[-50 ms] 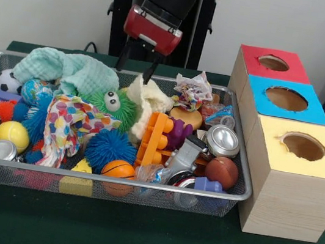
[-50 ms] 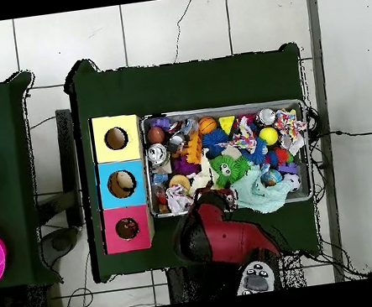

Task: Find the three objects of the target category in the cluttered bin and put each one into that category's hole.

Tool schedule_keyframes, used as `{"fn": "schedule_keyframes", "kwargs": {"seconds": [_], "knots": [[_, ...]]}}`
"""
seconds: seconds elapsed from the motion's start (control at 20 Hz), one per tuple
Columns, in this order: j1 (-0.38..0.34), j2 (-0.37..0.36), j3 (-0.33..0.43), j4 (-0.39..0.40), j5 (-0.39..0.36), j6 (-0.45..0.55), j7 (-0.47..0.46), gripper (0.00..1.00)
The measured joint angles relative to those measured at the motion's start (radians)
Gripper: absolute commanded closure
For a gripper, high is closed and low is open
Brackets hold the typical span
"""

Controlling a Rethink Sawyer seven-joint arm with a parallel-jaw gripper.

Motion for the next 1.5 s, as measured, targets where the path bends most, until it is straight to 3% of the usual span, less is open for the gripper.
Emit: {"fn": "schedule_keyframes", "kwargs": {"seconds": [0.65,1.1,1.5], "knots": [[-0.128,-0.042,0.177,0.049,0.024,0.000,0.000,0.00],[-0.084,-0.007,0.226,0.049,0.112,0.003,0.000,0.00],[-0.086,0.023,0.262,0.050,0.130,0.002,0.000,0.00]]}}
